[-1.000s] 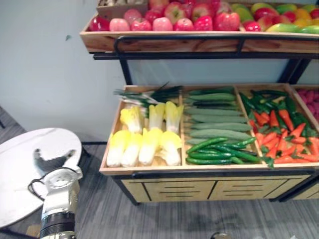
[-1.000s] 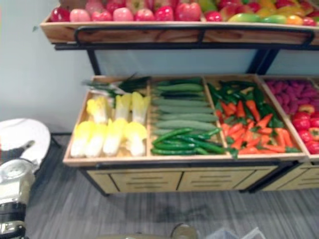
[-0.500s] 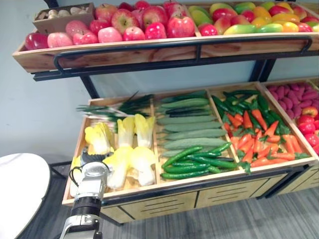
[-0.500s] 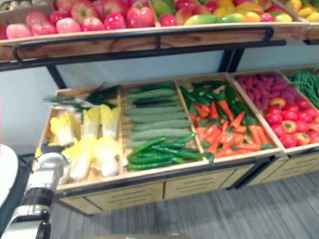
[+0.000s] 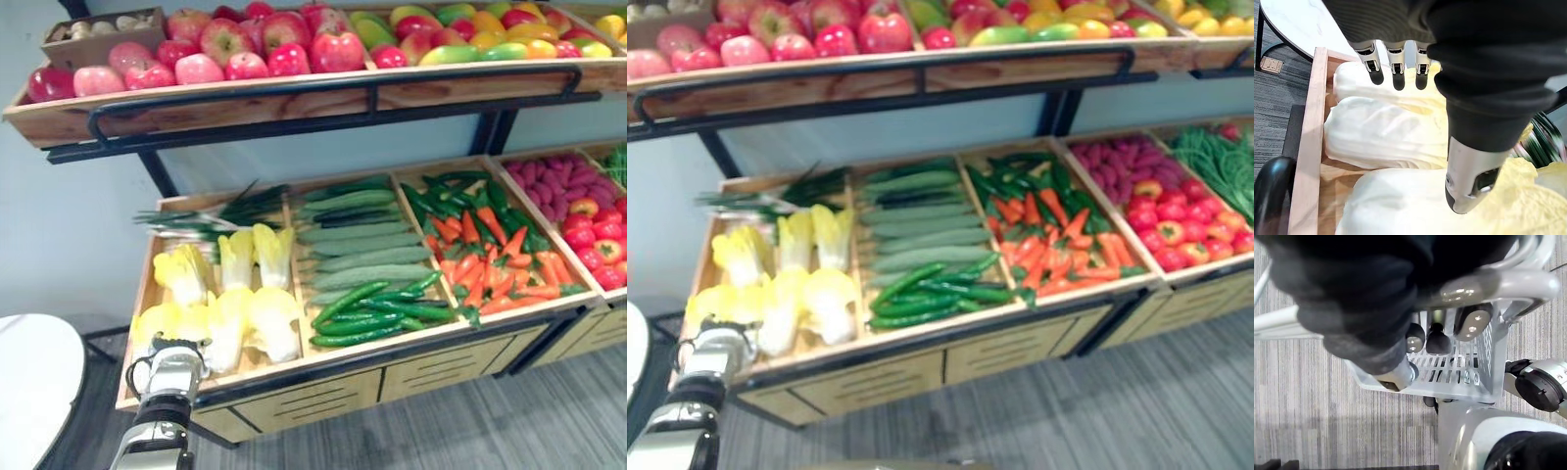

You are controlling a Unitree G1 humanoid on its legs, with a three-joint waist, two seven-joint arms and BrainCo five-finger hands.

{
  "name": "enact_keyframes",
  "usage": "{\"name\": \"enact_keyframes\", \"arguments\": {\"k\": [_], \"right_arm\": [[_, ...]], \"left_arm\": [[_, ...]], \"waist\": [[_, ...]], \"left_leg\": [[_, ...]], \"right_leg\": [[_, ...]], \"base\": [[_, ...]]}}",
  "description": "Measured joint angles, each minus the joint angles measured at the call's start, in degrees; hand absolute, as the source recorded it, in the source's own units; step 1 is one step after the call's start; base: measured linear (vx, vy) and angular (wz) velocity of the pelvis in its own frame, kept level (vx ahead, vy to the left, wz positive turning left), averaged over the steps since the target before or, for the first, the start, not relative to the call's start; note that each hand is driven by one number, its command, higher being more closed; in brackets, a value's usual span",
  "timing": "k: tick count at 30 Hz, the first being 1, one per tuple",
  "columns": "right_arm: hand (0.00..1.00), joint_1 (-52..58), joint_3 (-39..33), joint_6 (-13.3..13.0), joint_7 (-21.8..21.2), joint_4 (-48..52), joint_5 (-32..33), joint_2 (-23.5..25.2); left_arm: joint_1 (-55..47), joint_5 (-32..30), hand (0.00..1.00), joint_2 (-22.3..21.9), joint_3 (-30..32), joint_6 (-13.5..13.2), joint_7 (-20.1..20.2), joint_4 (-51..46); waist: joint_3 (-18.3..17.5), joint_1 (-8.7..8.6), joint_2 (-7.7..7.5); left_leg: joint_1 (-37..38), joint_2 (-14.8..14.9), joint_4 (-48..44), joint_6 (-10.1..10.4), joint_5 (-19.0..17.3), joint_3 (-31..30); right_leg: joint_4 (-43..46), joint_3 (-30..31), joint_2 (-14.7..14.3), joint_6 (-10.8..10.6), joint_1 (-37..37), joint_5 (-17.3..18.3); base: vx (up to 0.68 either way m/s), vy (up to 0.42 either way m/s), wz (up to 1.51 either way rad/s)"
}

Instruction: Pick vegetable in the basket

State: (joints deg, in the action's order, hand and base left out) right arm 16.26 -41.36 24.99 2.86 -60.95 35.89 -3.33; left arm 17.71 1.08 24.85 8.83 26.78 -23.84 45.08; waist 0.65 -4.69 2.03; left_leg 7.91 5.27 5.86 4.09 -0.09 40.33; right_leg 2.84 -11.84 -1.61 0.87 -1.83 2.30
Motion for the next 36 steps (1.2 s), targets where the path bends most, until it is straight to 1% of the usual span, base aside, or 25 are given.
{"name": "enact_keyframes", "arguments": {"k": [3,4,6,8,9,12,14,18,19,21,23,24,25,26,28,30,31,32,33,34,35,36], "right_arm": [[1.00,0.89,-1.11,-0.05,-0.42,-0.04,-0.07,-0.02],[1.00,0.79,-1.10,-0.08,-0.57,-0.16,-0.15,0.00],[1.00,0.75,-1.10,-0.27,-0.85,-0.15,-1.08,-0.07],[1.00,0.41,-1.10,-0.56,-0.85,-0.16,-2.13,-0.21],[1.00,0.17,-1.09,-0.74,-0.86,-0.17,-2.13,-0.26],[1.00,-0.87,-0.87,-0.95,-0.94,-0.23,-2.13,-0.66],[1.00,-1.24,-0.85,-0.95,-1.01,-0.24,-2.13,-0.74],[1.00,-1.43,-0.89,-1.15,-1.64,-0.20,-2.14,-0.76],[1.00,-1.42,-0.97,-1.20,-2.16,-0.15,-2.14,-0.90],[1.00,-1.44,-1.00,-1.19,-2.36,-0.03,-2.14,-1.01],[1.00,-1.44,-1.00,-1.28,-2.76,0.66,-2.13,-1.10],[1.00,-1.52,-0.96,-1.31,-2.91,1.10,-2.13,-1.09],[1.00,-1.57,-0.96,-1.36,-3.33,1.82,-2.13,-1.07],[1.00,-1.78,-0.92,-1.49,-3.56,2.03,-2.14,-0.90],[1.00,-1.76,-0.86,-1.75,-3.92,2.15,-2.15,-0.67],[1.00,-1.76,-0.78,-2.01,-4.75,2.59,-2.14,-0.49],[1.00,-1.75,-0.42,-2.22,-4.82,3.16,-2.15,-0.27],[1.00,-1.72,-0.24,-2.37,-4.87,3.53,-2.15,-0.12],[1.00,-1.72,0.52,-2.69,-5.06,3.82,-2.15,-0.06],[1.00,-1.72,1.50,-3.02,-5.28,3.98,-2.14,-0.08],[1.00,-1.72,1.85,-3.19,-5.37,4.11,-2.14,-0.07],[1.00,-1.73,2.67,-3.38,-5.50,4.31,-2.14,-0.05]], "left_arm": [[-0.01,-0.14,0.00,-1.06,-0.01,-0.11,0.01,1.61],[-0.02,-1.41,0.00,-1.60,-0.05,-0.16,-0.01,1.99],[-0.02,-3.60,0.00,-2.19,-0.10,-0.14,-0.04,2.02],[-0.02,-4.63,0.00,-2.21,-0.44,-0.03,-0.15,2.28],[-0.02,-4.73,0.00,-2.21,-0.87,0.11,-0.47,2.57],[-0.02,-4.84,0.00,-2.20,-1.89,1.32,-1.20,2.66],[0.00,-4.83,0.00,-2.19,-1.93,2.28,-2.07,2.66],[0.00,-4.86,0.00,-2.05,-1.90,3.74,-3.34,2.61],[0.02,-4.87,0.00,-1.97,-1.87,4.58,-3.61,2.60],[0.05,-4.84,0.00,-1.97,-1.86,5.13,-3.99,2.49],[0.08,-4.48,0.00,-1.97,-1.65,5.20,-4.69,2.20],[0.07,-4.24,0.00,-1.97,-1.58,5.21,-5.03,1.96],[0.05,-3.61,0.00,-1.99,-1.39,5.20,-5.78,1.74],[0.08,-3.42,0.00,-2.01,-0.40,5.23,-6.35,1.42],[-0.16,-2.66,0.00,-2.19,0.44,5.71,-7.19,0.91],[-0.16,-1.28,0.00,-2.18,1.20,5.98,-7.62,0.53],[-0.19,-1.04,0.00,-2.20,1.60,6.01,-7.83,0.00],[-0.26,-0.57,0.00,-2.22,1.99,6.01,-7.97,-0.33],[-0.37,0.59,0.00,-2.24,2.96,5.91,-8.58,-0.89],[-0.68,1.13,0.00,-2.25,3.37,5.80,-8.99,-1.71],[-0.91,1.16,0.00,-2.28,3.42,5.63,-9.13,-1.96],[-1.39,1.16,0.00,-2.39,3.75,4.93,-9.45,-2.27]], "waist": [[0.27,0.01,-0.13],[0.58,-0.01,-0.22],[0.90,-0.03,0.16],[1.19,-0.10,0.43],[1.36,-0.21,0.51],[1.99,-0.22,0.84],[2.09,-0.28,0.76],[3.10,-1.03,0.81],[3.61,-1.44,0.97],[4.38,-1.62,1.12],[5.14,-2.12,1.40],[5.14,-2.23,1.89],[5.78,-2.30,1.59],[5.94,-2.48,2.27],[6.66,-2.48,1.80],[7.06,-2.49,1.45],[6.81,-2.50,2.25],[7.01,-2.53,2.10],[7.37,-2.53,1.57],[7.20,-2.48,1.92],[7.42,-2.48,1.56],[7.38,-2.45,1.66]], "left_leg": [[-0.34,0.16,-0.01,0.01,0.00,0.17],[-0.42,0.18,-0.04,0.01,0.00,0.17],[-0.58,0.17,-0.11,0.03,-0.02,0.18],[-0.59,0.15,-0.27,0.05,0.28,0.20],[-0.49,0.16,-0.34,0.07,0.31,0.21],[0.10,0.12,-0.36,0.02,0.32,0.31],[0.15,0.12,-0.36,-0.02,0.28,0.53],[0.18,0.14,-0.36,-0.04,0.18,1.21],[0.14,0.14,-0.36,-0.01,0.11,1.47],[0.11,0.15,-0.36,-0.07,-0.27,1.72],[-1.01,0.13,-0.37,0.15,-0.68,2.39],[-1.43,0.12,-0.37,0.13,-0.67,2.70],[-2.02,0.12,-0.41,0.10,-0.65,3.04],[-2.68,0.68,-2.36,-0.37,-0.92,3.02],[-3.02,1.83,-5.42,-0.18,-2.20,3.12],[-3.54,2.23,-6.43,-0.52,-2.54,2.99],[-3.58,2.27,-6.47,-0.51,-2.53,2.95],[-3.63,2.31,-6.49,-0.51,-2.53,2.93],[-3.66,2.36,-6.52,-0.52,-2.53,2.91],[-3.69,2.45,-6.72,-0.52,-2.53,2.90],[-3.71,2.49,-6.83,-0.54,-2.55,2.90],[-3.73,2.58,-7.05,-0.58,-2.57,2.89]], "right_leg": [[-0.85,0.49,-0.36,-0.43,-0.04,-0.28],[-0.87,0.58,-0.41,-0.45,-0.13,-0.30],[-0.87,0.79,-0.47,-0.45,-0.35,-0.33],[-0.85,1.01,-0.57,-0.13,-0.35,-0.57],[-0.85,1.14,-0.66,0.55,-0.31,-1.06],[-1.08,1.58,-0.84,0.64,0.18,-1.11],[-1.16,1.96,-0.93,0.64,0.19,-1.11],[-1.16,2.52,-0.99,0.63,0.19,-1.11],[-1.10,2.76,-0.99,0.62,0.10,-1.10],[-1.02,2.94,-0.98,0.54,-0.05,-1.04],[-0.77,3.24,-0.89,0.27,-1.54,-0.81],[-0.59,3.34,-0.86,0.26,-2.10,-0.82],[-0.35,3.60,-0.86,0.24,-2.99,-0.83],[0.06,3.65,-0.72,0.39,-3.10,-0.73],[0.59,3.64,-0.68,0.53,-2.88,-0.63],[1.28,3.46,-0.66,0.91,-3.05,-0.35],[1.29,3.26,-0.64,1.04,-3.06,-0.29],[1.29,3.15,-0.63,1.05,-3.07,-0.26],[1.29,3.05,-0.63,1.09,-3.08,-0.24],[1.33,2.93,-0.64,1.18,-3.02,-0.18],[1.34,2.91,-0.64,1.19,-3.03,-0.16],[1.35,2.91,-0.63,1.20,-3.01,-0.17]], "base": [[0.00,-0.018,-0.04],[0.00,0.000,0.00],[0.03,0.004,-0.02],[0.07,0.014,-0.03],[0.07,0.016,-0.03],[0.05,0.013,-0.04],[0.02,0.002,-0.07],[-0.02,-0.027,-0.07],[-0.04,-0.030,-0.08],[-0.05,-0.032,-0.07],[-0.05,-0.029,-0.09],[-0.04,-0.020,-0.12],[-0.02,-0.021,-0.08],[-0.02,-0.034,-0.06],[0.01,-0.056,-0.06],[0.02,-0.036,0.00],[0.01,-0.004,0.07],[0.02,0.006,0.06],[0.01,0.008,0.05],[0.01,0.007,0.03],[0.00,0.000,0.00],[0.00,0.000,0.00]]}}
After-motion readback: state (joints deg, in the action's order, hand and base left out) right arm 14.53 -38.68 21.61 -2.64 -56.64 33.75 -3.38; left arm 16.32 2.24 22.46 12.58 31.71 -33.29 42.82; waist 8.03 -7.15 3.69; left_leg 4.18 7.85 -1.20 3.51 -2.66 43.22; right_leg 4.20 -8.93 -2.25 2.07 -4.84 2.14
